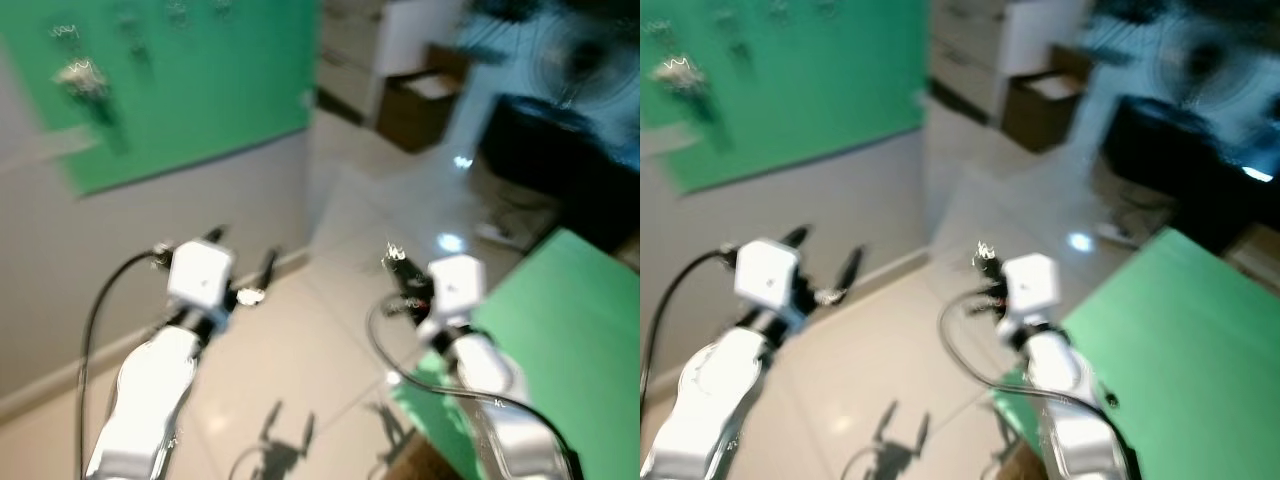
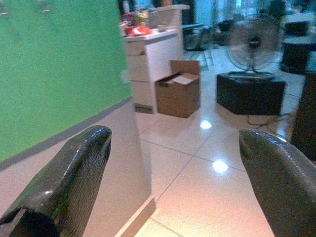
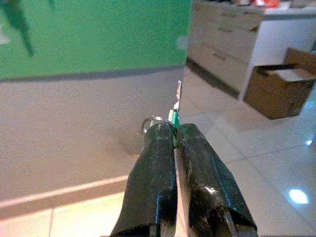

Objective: Hang keys on a hook

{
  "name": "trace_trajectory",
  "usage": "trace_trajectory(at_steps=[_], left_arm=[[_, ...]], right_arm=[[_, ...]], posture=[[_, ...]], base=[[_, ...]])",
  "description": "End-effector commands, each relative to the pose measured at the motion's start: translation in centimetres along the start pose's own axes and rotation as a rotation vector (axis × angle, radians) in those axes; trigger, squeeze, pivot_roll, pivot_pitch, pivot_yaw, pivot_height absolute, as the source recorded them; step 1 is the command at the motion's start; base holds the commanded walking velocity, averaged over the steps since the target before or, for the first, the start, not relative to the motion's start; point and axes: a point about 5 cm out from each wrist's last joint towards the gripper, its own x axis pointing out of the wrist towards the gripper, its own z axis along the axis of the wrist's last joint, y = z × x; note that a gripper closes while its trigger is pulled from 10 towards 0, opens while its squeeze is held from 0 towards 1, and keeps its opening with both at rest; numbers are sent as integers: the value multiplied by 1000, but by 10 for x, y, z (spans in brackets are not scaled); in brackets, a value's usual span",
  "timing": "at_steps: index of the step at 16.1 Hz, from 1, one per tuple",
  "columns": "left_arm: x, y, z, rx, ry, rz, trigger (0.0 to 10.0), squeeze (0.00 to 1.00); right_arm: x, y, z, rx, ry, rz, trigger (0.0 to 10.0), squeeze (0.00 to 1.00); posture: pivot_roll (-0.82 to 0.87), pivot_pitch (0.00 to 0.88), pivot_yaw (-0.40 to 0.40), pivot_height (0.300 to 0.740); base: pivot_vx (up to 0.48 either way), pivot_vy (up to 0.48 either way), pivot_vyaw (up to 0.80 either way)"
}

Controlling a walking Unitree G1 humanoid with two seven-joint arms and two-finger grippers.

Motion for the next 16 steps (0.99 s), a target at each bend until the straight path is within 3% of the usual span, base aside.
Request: trace_trajectory(at_steps=[1, 8, 16], left_arm=[[5, -9, 9, 3, -40, -35, 10000, 0], [7, -5, 10, 9, -44, -27, 10000, 0], [3, -5, 9, 17, -43, -3, 10000, 0]], right_arm=[[-7, -13, -1, -15, 1, -45, 10000, 0], [-4, -15, 3, -27, -19, -41, 10000, 0], [1, -15, 7, -32, -39, -8, 10000, 0]], posture=[[-50, 0, -6, 740], [-49, 0, 1, 740], [-22, 0, -27, 740]], base=[[371, 0, 0], [374, 0, 125], [373, 0, 800]])
